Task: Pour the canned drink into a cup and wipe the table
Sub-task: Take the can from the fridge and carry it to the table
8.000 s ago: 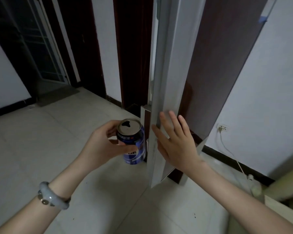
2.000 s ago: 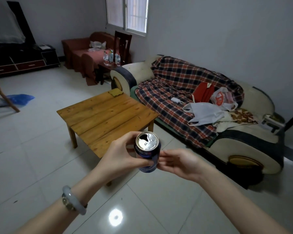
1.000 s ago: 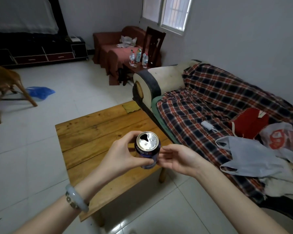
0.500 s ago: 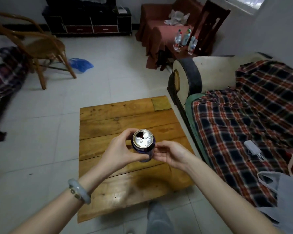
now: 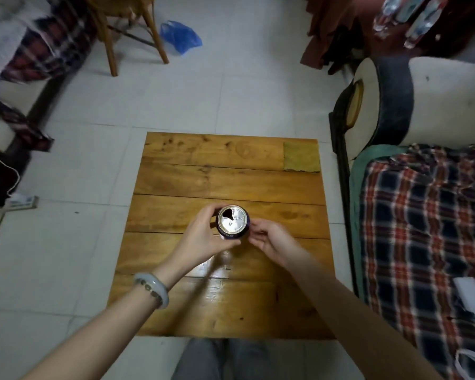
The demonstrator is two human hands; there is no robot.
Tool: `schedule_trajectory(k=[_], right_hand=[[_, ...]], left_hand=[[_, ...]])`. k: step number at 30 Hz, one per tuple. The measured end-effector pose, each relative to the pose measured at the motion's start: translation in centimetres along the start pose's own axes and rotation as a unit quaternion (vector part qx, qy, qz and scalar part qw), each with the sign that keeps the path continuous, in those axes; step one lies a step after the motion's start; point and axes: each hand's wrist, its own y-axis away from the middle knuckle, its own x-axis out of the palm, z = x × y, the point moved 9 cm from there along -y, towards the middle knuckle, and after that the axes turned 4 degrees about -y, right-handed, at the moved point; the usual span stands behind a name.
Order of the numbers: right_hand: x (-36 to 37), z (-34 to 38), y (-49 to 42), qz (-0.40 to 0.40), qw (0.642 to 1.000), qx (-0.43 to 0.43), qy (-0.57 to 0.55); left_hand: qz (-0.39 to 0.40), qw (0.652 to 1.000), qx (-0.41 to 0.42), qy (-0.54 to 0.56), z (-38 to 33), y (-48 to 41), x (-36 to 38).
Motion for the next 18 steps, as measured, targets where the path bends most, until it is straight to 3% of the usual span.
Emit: schedule_trajectory(k=[10, 18], right_hand=[[-3.2, -4.7, -10.1, 0.000, 0.996, 0.037, 0.082], [-3.3, -8.6, -14.6, -0.010, 0.995, 0.072, 0.071]], left_hand=[[0.020, 0.997, -0.070, 0.004, 11.9, -4.5, 7.1], [0.029, 0.996, -0.081, -0.020, 17.6, -5.4, 9.4]])
